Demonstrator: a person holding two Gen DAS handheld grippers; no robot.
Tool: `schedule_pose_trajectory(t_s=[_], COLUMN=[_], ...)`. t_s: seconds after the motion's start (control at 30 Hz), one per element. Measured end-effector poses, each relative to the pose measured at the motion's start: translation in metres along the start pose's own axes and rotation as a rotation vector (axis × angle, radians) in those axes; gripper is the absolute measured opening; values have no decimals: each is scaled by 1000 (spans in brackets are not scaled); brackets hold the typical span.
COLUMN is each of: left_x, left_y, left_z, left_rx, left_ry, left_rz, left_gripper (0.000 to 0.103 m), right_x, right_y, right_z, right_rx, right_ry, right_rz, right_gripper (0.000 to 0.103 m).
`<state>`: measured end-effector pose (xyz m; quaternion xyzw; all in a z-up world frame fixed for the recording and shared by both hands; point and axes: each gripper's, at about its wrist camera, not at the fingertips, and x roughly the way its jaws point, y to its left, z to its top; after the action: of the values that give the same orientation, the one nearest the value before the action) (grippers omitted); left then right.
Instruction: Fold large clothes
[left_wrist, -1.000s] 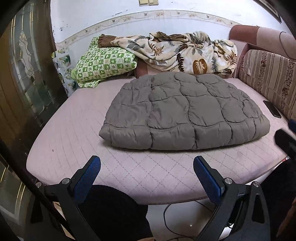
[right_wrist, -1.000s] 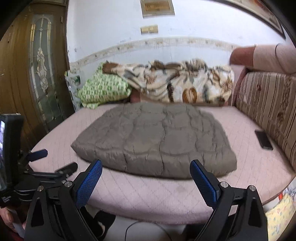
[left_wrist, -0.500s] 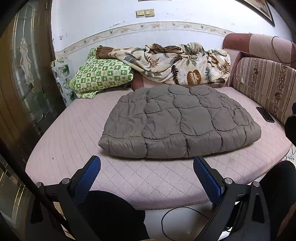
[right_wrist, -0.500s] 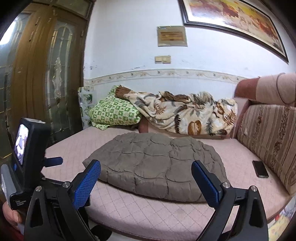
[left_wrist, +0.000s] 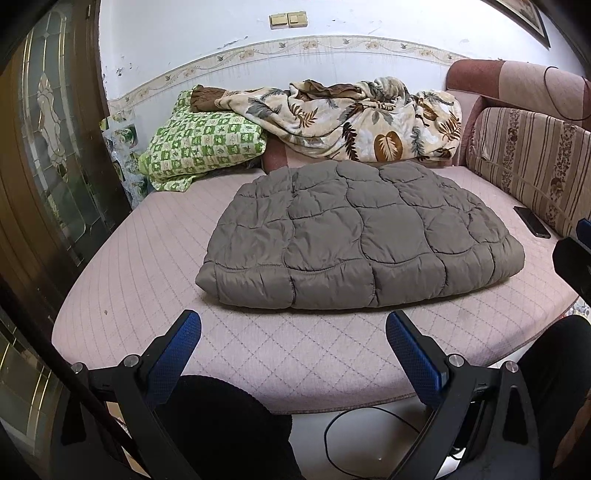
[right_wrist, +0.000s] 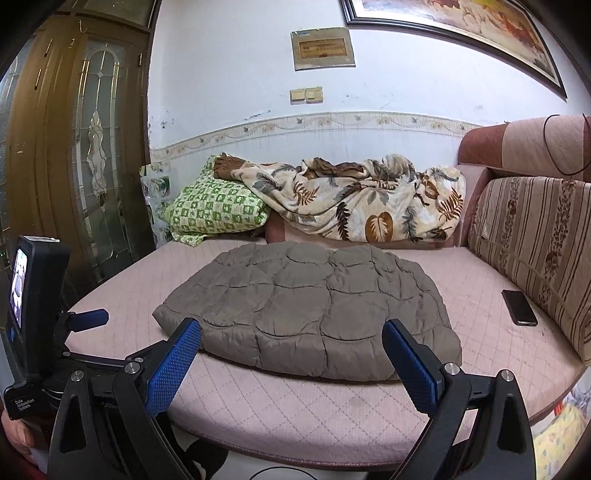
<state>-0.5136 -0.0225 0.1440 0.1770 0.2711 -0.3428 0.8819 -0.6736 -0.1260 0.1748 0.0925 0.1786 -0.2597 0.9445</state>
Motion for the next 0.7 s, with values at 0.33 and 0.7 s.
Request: schedule_pose_trajectory(t_s=[0.33, 0.7], left_x=[0, -11], left_y=[0, -1], left_z=[0, -1], left_rx=[0, 19], left_ry=[1, -29], left_rz=[-1, 17], left_gripper=[100, 100], right_x=[1, -4], right_y=[-1, 0], right_z=[-3, -1], right_rx=[4, 11], right_ry=[10, -8], right_rz=[-1, 5], right_gripper=[100, 100])
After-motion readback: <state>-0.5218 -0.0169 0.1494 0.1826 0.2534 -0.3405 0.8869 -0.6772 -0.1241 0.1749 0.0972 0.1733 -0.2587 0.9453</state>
